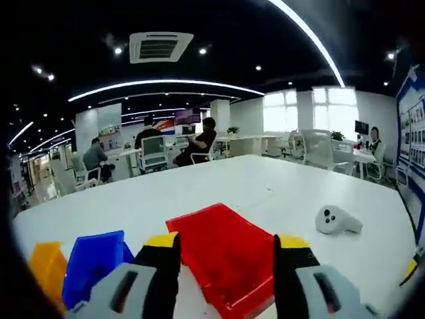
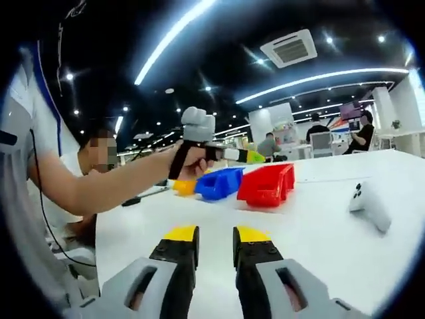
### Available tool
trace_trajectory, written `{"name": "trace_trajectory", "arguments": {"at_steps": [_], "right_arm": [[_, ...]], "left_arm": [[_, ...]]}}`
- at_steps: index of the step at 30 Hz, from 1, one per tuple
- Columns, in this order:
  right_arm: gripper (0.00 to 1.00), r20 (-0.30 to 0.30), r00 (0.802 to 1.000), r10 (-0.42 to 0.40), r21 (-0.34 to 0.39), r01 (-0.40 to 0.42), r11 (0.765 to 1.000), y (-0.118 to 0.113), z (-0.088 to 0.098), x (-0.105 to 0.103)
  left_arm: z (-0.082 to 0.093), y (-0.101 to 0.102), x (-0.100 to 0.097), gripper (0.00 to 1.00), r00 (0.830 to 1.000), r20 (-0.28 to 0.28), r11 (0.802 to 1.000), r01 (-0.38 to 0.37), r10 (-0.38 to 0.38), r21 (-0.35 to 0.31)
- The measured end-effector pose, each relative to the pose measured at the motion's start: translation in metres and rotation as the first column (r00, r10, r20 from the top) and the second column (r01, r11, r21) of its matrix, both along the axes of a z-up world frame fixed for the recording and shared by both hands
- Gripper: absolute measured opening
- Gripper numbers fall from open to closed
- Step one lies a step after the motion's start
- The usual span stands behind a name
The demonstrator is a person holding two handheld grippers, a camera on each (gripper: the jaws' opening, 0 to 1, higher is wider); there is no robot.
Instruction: Take apart the toy blocks one by one and place each separated block into its matching bin, sorting the blocks by their type until all the connected pieces are disassembled and separated into the correct bins
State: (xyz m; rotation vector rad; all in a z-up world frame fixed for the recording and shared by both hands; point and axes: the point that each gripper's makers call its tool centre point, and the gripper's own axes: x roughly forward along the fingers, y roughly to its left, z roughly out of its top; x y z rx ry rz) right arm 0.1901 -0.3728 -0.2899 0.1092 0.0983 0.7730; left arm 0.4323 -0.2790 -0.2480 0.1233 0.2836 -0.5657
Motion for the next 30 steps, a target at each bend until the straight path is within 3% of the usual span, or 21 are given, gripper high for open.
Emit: {"name": "trace_trajectory", "arguments": {"at_steps": [3, 7, 15, 20, 23, 26, 30], "right_arm": [[0.23, 0.013, 1.000, -0.014, -0.004, 0.014, 1.000, 0.000, 0.006, 0.001], [0.29, 0.031, 0.999, -0.028, -0.021, 0.029, 0.999, 0.000, 0.012, 0.003], [0.34, 0.038, 0.998, -0.040, -0.059, 0.042, 0.997, 0.005, 0.015, 0.014], [0.31, 0.076, 0.996, -0.054, -0.072, 0.059, 0.996, 0.006, 0.023, 0.025], [0.29, 0.092, 0.993, -0.071, -0.087, 0.079, 0.993, 0.005, 0.023, 0.031], [0.27, 0.070, 0.995, -0.071, -0.072, 0.076, 0.994, 0.008, 0.022, 0.034], [0.30, 0.060, 0.997, -0.054, -0.032, 0.056, 0.998, 0.015, 0.028, 0.029]], "left_arm": [[0.017, 0.007, -0.003, 0.54, 0.999, 0.041, 1.000, -0.002, 0.002, -0.012], [0.031, 0.016, -0.012, 0.44, 0.999, 0.049, 0.999, 0.008, -0.006, -0.044], [0.054, 0.051, -0.046, 0.44, 0.994, 0.107, 0.996, 0.037, -0.029, -0.077], [0.051, 0.079, -0.082, 0.37, 0.988, 0.147, 0.994, 0.055, -0.041, -0.091], [0.049, 0.095, -0.105, 0.31, 0.984, 0.175, 0.990, 0.041, -0.016, -0.138], [0.040, 0.118, -0.135, 0.30, 0.985, 0.174, 0.981, 0.023, 0.011, -0.193], [0.026, 0.142, -0.169, 0.28, 0.984, 0.176, 0.981, 0.020, 0.015, -0.192]]}}
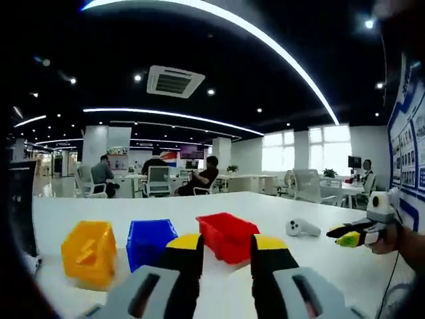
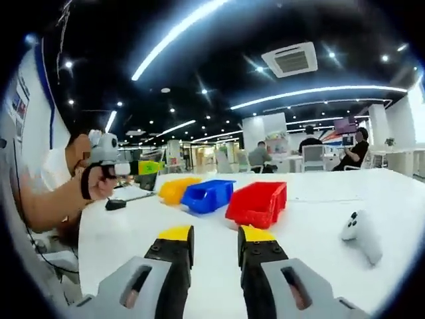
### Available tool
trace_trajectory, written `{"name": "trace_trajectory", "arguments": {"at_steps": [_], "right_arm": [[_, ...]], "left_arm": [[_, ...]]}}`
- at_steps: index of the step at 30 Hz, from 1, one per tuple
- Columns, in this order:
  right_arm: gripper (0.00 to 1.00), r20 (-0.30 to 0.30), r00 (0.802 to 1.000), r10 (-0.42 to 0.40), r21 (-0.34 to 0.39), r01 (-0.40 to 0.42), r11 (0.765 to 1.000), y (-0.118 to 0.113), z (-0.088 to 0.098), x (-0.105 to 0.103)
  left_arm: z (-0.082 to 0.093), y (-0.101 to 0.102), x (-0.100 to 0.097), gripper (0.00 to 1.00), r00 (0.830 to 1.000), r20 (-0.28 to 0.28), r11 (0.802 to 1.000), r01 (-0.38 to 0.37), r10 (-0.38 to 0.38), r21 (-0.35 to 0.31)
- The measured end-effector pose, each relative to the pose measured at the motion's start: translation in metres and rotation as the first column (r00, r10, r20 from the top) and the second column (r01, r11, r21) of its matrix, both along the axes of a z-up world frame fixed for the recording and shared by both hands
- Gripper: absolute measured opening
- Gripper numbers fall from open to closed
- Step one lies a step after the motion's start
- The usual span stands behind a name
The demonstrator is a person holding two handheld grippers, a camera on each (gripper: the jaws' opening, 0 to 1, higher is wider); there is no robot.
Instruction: Take apart the toy blocks one by one and place each separated block into its matching bin, sorting the blocks by their type until all the connected pieces are disassembled and separated into the correct bins
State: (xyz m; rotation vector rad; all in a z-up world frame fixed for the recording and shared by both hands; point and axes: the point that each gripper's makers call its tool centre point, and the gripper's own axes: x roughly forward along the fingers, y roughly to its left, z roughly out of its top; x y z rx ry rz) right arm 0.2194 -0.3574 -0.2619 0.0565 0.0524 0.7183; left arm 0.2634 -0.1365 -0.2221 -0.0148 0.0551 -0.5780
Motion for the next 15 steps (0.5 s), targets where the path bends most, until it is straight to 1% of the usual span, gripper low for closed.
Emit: {"name": "trace_trajectory", "arguments": {"at_steps": [2, 4, 7, 8, 10, 13, 15], "right_arm": [[0.32, 0.004, 1.000, 0.004, 0.000, -0.004, 1.000, 0.003, 0.001, -0.002], [0.31, 0.006, 1.000, 0.007, -0.005, -0.007, 1.000, 0.004, 0.000, -0.005], [0.30, 0.000, 1.000, -0.002, -0.016, 0.002, 1.000, 0.004, -0.003, -0.008], [0.30, -0.013, 1.000, -0.013, -0.029, 0.012, 1.000, 0.002, -0.008, -0.009], [0.30, -0.019, 1.000, -0.024, -0.039, 0.023, 0.999, 0.000, -0.011, -0.012], [0.30, -0.030, 0.999, -0.025, -0.028, 0.024, 0.999, -0.001, -0.015, -0.017], [0.30, -0.029, 0.999, -0.026, -0.026, 0.025, 0.999, -0.001, -0.017, -0.020]], "left_arm": [[-0.007, 0.011, -0.014, 0.28, 1.000, 0.015, 1.000, -0.011, 0.011, 0.004], [-0.011, 0.021, -0.026, 0.27, 0.999, 0.028, 0.999, -0.027, 0.027, -0.017], [-0.017, 0.030, -0.037, 0.25, 0.998, 0.032, 0.998, -0.046, 0.047, -0.040], [-0.018, 0.033, -0.041, 0.25, 0.997, 0.049, 0.998, -0.057, 0.059, -0.036], [-0.022, 0.034, -0.045, 0.25, 0.997, 0.059, 0.999, -0.053, 0.054, -0.012], [-0.031, 0.035, -0.046, 0.27, 0.997, 0.050, 0.998, -0.060, 0.058, 0.029], [-0.035, 0.034, -0.049, 0.28, 0.998, 0.040, 0.998, -0.054, 0.053, 0.030]]}}
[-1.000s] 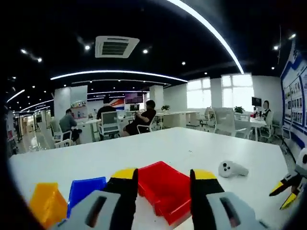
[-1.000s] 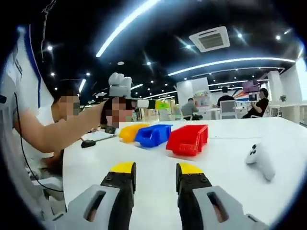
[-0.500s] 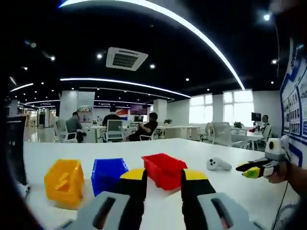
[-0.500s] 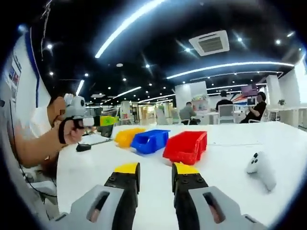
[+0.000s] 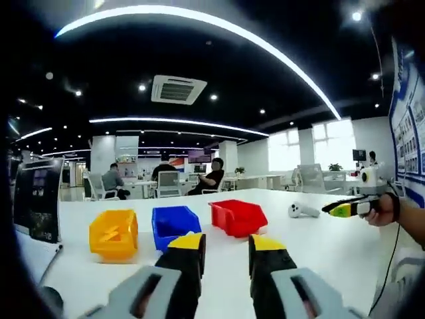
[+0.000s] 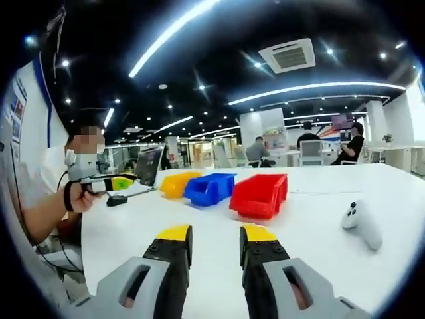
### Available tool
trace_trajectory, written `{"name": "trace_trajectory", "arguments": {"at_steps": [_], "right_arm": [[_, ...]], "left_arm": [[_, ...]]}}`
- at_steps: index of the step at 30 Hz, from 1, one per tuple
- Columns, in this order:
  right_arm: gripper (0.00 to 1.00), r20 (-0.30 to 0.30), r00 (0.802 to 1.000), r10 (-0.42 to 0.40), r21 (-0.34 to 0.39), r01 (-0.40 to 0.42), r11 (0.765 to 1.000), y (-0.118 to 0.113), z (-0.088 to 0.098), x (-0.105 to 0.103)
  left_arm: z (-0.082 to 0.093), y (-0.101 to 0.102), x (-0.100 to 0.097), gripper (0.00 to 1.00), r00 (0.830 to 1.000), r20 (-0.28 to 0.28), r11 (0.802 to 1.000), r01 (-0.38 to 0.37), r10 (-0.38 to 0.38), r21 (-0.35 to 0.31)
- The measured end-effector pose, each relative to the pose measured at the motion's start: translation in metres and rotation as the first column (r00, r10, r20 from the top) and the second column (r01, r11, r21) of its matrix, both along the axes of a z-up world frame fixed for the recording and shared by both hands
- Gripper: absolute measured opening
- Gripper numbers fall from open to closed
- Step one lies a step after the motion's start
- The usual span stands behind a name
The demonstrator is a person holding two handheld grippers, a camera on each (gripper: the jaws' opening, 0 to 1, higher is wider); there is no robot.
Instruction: Take apart the toy blocks one by one and place each separated block into its matching bin, sorting the blocks by their type until all the connected pieces are disassembled and separated into the correct bins
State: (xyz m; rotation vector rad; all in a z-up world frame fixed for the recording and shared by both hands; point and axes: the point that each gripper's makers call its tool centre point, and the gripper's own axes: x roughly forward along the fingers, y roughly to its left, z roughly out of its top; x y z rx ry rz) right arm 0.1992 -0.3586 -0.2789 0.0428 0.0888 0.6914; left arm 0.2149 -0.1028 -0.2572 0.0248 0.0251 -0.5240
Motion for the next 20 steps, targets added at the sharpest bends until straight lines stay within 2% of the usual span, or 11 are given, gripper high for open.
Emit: {"name": "trace_trajectory", "arguments": {"at_steps": [3, 9, 13, 20], "right_arm": [[0.25, -0.012, 1.000, 0.005, 0.009, -0.005, 1.000, -0.001, -0.004, -0.002], [0.20, 0.020, 1.000, 0.018, 0.000, -0.018, 1.000, -0.003, 0.001, -0.005], [0.20, 0.045, 0.999, 0.011, 0.000, -0.011, 1.000, -0.005, 0.007, -0.008], [0.21, 0.029, 0.999, 0.022, 0.026, -0.023, 0.999, -0.004, 0.017, -0.011]], "left_arm": [[-0.004, -0.003, -0.004, 0.28, 1.000, -0.007, 1.000, -0.001, 0.001, 0.007], [-0.002, 0.000, -0.012, 0.28, 1.000, 0.013, 1.000, -0.015, 0.015, 0.005], [-0.001, -0.005, -0.012, 0.28, 1.000, 0.021, 1.000, 0.000, -0.001, 0.013], [0.006, -0.018, -0.015, 0.28, 0.999, 0.012, 0.999, 0.035, -0.035, -0.022]]}}
